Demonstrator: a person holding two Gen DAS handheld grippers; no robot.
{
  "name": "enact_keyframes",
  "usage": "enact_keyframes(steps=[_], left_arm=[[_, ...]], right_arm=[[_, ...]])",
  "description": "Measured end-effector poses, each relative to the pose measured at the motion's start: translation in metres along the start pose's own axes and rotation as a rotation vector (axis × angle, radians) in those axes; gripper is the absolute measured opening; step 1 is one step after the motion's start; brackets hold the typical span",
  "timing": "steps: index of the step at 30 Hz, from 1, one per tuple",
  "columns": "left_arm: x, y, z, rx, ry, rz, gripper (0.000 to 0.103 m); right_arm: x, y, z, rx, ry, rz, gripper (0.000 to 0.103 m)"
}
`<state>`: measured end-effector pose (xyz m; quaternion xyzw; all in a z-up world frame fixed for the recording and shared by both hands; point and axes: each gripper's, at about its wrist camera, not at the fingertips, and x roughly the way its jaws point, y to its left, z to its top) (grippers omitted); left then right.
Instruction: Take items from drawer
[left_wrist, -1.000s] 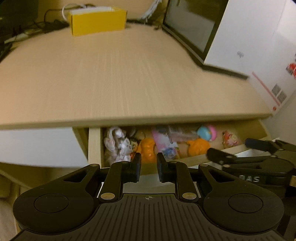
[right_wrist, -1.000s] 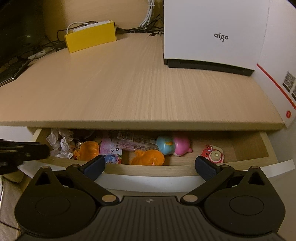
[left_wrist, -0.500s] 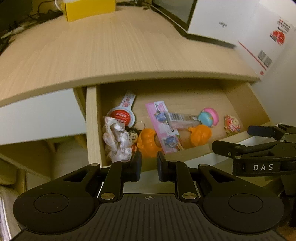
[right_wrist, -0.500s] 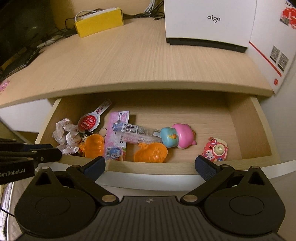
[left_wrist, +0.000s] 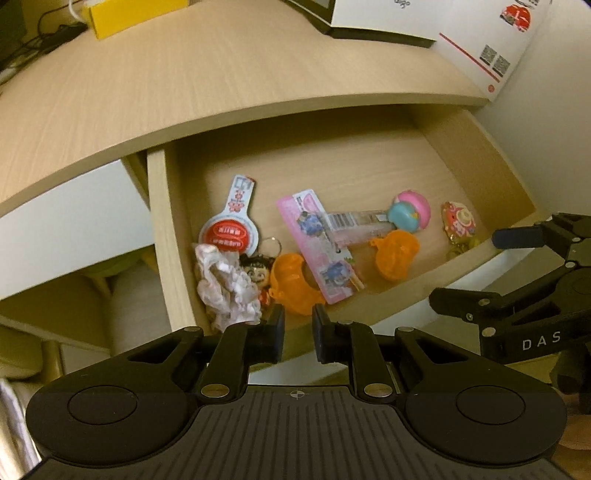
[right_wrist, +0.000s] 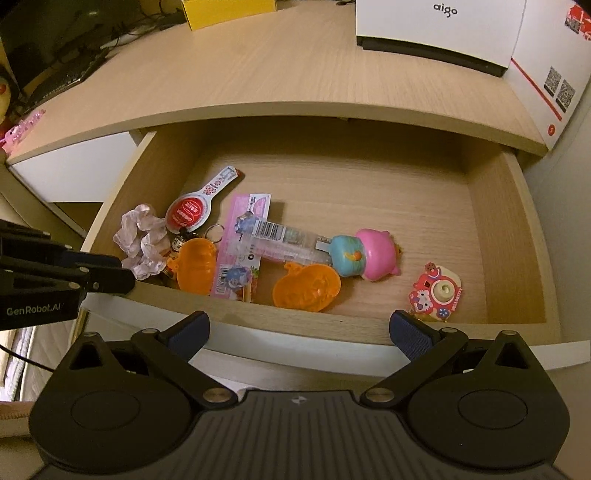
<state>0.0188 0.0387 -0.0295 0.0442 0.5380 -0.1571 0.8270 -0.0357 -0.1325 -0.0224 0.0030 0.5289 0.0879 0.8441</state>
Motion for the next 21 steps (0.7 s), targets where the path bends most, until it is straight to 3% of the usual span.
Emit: enact_keyframes(steps=[15, 18, 21], left_arm=[[0.006, 0.017, 0.016, 0.037, -0.019, -0.109, 0.019], [0.007, 0.028, 0.025, 0.038, -0.045, -0.145, 0.019], [0.014, 0.034, 0.034, 0.042, -0.032, -0.120, 0.019]], right_arm=[[0.009, 0.008, 0.009, 0.067, -0.021, -0.055, 0.102], [0.000, 0.006, 0.017, 0.053, -0.080, -0.083, 0.100], [-0.009, 0.003, 0.029, -0.034, -0.132, -0.103, 0.100]])
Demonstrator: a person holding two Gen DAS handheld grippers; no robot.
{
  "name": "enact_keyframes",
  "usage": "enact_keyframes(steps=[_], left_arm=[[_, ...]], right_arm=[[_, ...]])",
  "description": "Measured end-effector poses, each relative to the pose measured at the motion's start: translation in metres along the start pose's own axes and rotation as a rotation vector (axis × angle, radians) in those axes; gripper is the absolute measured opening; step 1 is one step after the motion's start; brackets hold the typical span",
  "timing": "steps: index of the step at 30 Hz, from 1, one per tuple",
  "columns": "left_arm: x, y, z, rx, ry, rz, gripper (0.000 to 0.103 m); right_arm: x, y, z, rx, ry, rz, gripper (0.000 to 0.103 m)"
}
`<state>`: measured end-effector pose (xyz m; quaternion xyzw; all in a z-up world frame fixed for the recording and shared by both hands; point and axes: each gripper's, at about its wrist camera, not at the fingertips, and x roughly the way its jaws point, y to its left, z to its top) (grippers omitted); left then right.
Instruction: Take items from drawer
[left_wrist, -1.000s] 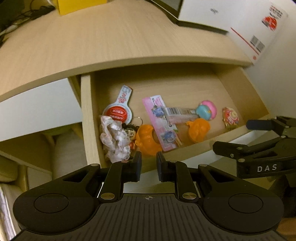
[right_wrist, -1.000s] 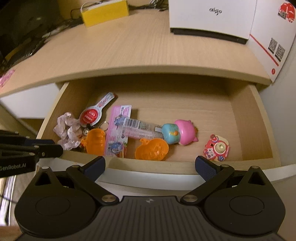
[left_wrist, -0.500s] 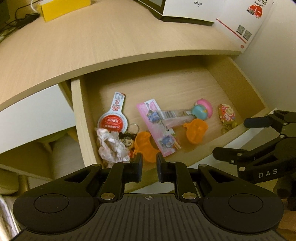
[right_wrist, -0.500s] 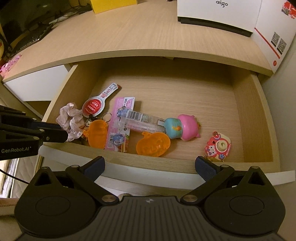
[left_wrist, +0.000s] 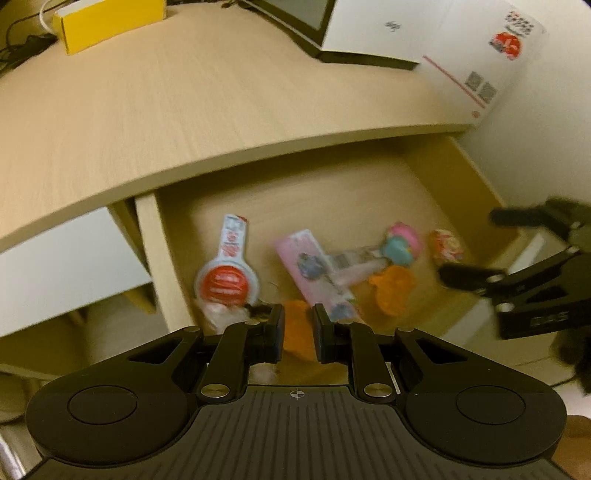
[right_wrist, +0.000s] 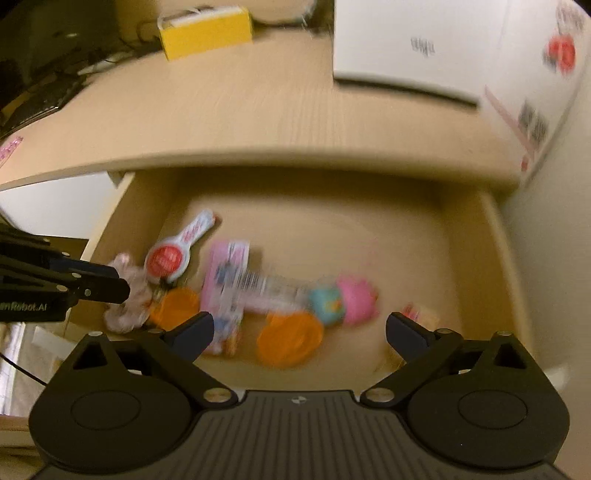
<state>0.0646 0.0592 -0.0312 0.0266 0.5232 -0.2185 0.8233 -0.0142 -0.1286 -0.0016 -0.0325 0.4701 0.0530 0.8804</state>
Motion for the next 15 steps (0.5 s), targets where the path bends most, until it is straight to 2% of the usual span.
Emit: enact_keyframes(steps=[3, 6, 8, 11, 15], left_arm=[[0.012, 0.002, 0.009, -0.008, 0.005, 0.029, 0.019], [0.030, 0.001, 0.021, -0.036, 0.023, 0.074, 0.019], [0.037, 0.003, 0.025, -0.069, 0.016, 0.065, 0.019], [0.048, 0.001, 0.029, -0.058, 0.010, 0.093, 0.019], [0.059, -0.005, 0.031, -0.057, 0.016, 0.101, 0.019]], right_arm=[[0.005, -0.004, 0.012, -0.095, -0.011, 0.022, 0.100], [0.026, -0.011, 0.016, -0.152, -0.009, 0.033, 0.099], [0.039, -0.017, 0.016, -0.170, -0.020, 0.010, 0.091], [0.045, -0.022, 0.012, -0.191, -0.086, -0.026, 0.091], [0.044, -0.037, 0.006, -0.139, -0.172, -0.045, 0.091]])
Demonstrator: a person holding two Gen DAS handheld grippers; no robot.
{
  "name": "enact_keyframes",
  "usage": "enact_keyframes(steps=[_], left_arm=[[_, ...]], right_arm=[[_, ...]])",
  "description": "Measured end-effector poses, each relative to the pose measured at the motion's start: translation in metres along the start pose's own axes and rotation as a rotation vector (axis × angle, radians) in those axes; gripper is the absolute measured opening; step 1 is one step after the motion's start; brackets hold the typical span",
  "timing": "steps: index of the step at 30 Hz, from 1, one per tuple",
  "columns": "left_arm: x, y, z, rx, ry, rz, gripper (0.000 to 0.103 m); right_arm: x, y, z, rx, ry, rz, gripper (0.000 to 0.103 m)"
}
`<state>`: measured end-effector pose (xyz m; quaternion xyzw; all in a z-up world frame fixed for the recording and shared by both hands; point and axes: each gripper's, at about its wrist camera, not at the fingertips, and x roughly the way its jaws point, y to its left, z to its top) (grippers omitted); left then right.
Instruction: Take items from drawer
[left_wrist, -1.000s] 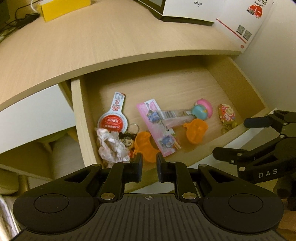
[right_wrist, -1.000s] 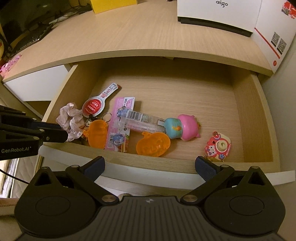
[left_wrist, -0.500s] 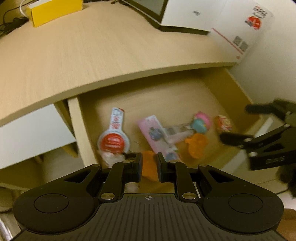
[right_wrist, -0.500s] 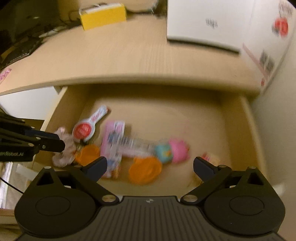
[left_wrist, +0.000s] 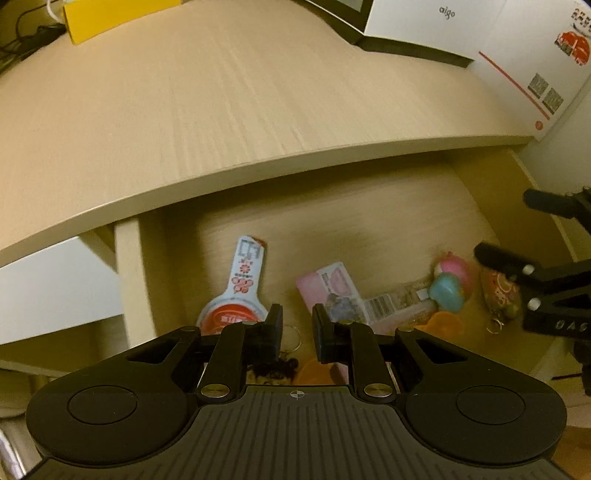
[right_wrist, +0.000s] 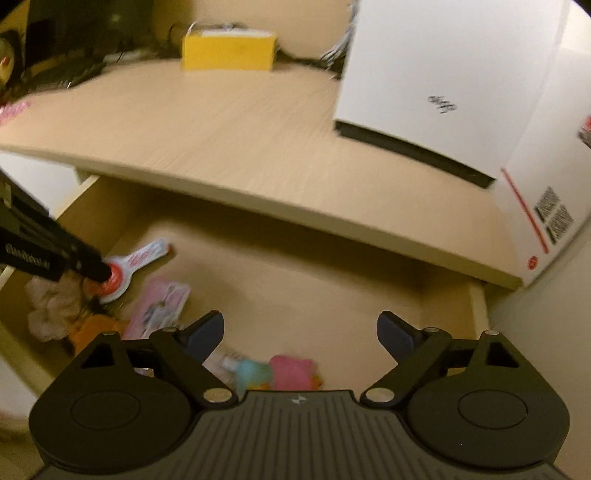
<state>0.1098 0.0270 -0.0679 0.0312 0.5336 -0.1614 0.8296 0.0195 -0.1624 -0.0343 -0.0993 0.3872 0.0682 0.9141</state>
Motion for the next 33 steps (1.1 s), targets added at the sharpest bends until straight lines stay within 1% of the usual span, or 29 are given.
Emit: enact_keyframes(steps=[3, 7, 9, 12, 13, 15, 17, 23, 26, 28, 30, 31, 33], left_arm=[[0.005, -0.006, 0.002, -0.004, 0.008, -0.009, 0.020], [0.011, -0.013, 0.004, -0.002, 0.024, -0.004, 0.020], [0.015, -0.013, 0.002, 0.008, 0.044, 0.004, 0.020], [0.019, -0.007, -0.004, 0.021, 0.094, 0.013, 0.020], [0.021, -0.004, -0.006, 0.017, 0.116, 0.001, 0.020], [0.025, 0.005, -0.009, -0.030, 0.172, -0.045, 0.020], [0.031, 0.011, -0.009, -0.078, 0.200, -0.075, 0.020], [0.044, 0.003, 0.001, -0.102, 0.193, -0.081, 0.021], [0.047, -0.003, 0.004, -0.061, 0.184, -0.085, 0.021], [0.048, -0.005, 0.003, -0.055, 0.191, -0.105, 0.021], [0.047, -0.005, 0.004, -0.059, 0.185, -0.115, 0.021], [0.048, -0.004, 0.004, -0.069, 0.182, -0.120, 0.021], [0.049, -0.003, 0.006, -0.086, 0.176, -0.130, 0.021]], right_arm=[[-0.001, -0.011, -0.002, 0.037, -0.024, -0.023, 0.091], [-0.002, -0.027, 0.000, 0.077, -0.033, -0.023, 0.091], [0.002, -0.033, 0.001, 0.106, -0.021, -0.019, 0.091], [0.009, -0.038, 0.002, 0.134, 0.022, 0.005, 0.091], [0.010, -0.040, 0.002, 0.141, 0.028, 0.012, 0.091], [0.009, -0.042, 0.002, 0.157, 0.029, 0.027, 0.091], [0.010, -0.045, 0.002, 0.169, 0.033, 0.049, 0.091], [0.017, -0.046, 0.001, 0.184, 0.061, 0.065, 0.091], [0.023, -0.047, -0.003, 0.178, 0.111, 0.062, 0.091], [0.026, -0.046, -0.008, 0.191, 0.136, 0.066, 0.091], [0.027, -0.044, -0.015, 0.210, 0.157, 0.088, 0.091], [0.027, -0.042, -0.018, 0.209, 0.162, 0.096, 0.091], [0.024, -0.039, -0.020, 0.186, 0.146, 0.086, 0.091]])
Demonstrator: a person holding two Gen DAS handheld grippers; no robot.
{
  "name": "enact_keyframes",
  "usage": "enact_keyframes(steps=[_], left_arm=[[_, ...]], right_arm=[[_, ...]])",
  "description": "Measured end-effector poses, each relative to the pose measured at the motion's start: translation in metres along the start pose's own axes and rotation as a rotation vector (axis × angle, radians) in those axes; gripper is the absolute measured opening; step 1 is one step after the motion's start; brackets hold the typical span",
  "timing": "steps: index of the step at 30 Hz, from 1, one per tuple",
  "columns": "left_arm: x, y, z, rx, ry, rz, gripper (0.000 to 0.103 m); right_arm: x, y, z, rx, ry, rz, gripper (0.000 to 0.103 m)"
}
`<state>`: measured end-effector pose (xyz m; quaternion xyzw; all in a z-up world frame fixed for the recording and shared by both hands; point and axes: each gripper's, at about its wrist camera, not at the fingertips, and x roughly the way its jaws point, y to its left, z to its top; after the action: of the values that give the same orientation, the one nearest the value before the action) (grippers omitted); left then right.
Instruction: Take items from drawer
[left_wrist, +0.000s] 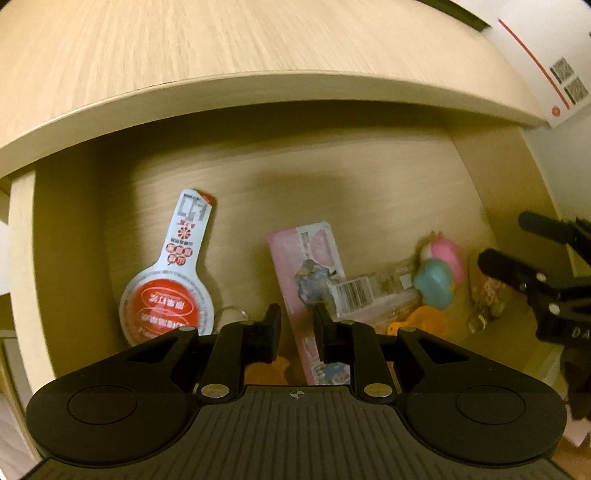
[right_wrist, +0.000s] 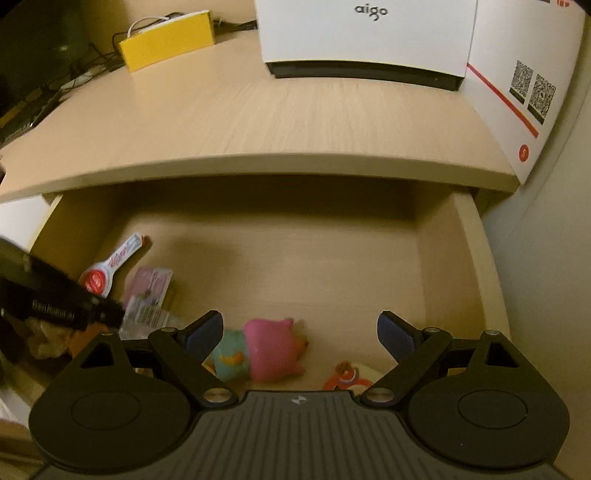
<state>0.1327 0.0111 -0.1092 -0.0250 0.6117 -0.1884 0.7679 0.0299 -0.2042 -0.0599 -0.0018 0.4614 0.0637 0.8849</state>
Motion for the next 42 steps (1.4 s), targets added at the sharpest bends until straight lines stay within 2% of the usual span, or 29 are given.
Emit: enact_keyframes(steps=[4, 9, 11, 18, 20, 23, 29, 34, 38, 40, 42], left_arm=[[-0.002, -0.008, -0.004, 0.040, -0.008, 0.020, 0.021], [-0.004, -0.010, -0.022, 0.020, -0.001, 0.002, 0.021], [-0.007, -0.012, -0.032, 0.008, -0.016, -0.010, 0.021], [-0.044, -0.002, -0.079, -0.107, -0.160, -0.038, 0.021], [-0.060, 0.002, -0.099, -0.155, -0.204, -0.058, 0.021], [-0.077, 0.006, -0.119, -0.212, -0.261, -0.066, 0.021], [-0.085, 0.014, -0.129, -0.216, -0.370, -0.068, 0.021], [-0.081, -0.002, -0.138, -0.199, -0.521, -0.021, 0.021], [-0.077, -0.014, -0.154, -0.179, -0.600, 0.029, 0.021], [-0.073, -0.021, -0.157, -0.137, -0.620, 0.080, 0.021], [-0.069, -0.021, -0.157, -0.138, -0.613, 0.107, 0.021]], right_arm=[[0.003, -0.003, 0.000, 0.020, 0.027, 0.012, 0.091], [0.009, -0.017, -0.002, 0.112, 0.090, 0.065, 0.091], [0.008, -0.020, -0.007, 0.139, 0.104, 0.070, 0.087], [-0.006, 0.002, -0.030, 0.014, 0.137, 0.007, 0.083], [-0.011, 0.008, -0.039, -0.021, 0.139, -0.047, 0.080], [-0.014, 0.019, -0.041, -0.131, 0.117, -0.075, 0.079], [-0.001, 0.022, -0.028, -0.170, 0.181, -0.068, 0.080], [-0.004, 0.019, -0.030, -0.186, 0.143, -0.077, 0.080], [-0.002, 0.029, -0.030, -0.252, 0.140, -0.100, 0.080], [0.001, 0.034, -0.029, -0.286, 0.158, -0.120, 0.082], [0.007, 0.038, -0.026, -0.313, 0.194, -0.129, 0.086]])
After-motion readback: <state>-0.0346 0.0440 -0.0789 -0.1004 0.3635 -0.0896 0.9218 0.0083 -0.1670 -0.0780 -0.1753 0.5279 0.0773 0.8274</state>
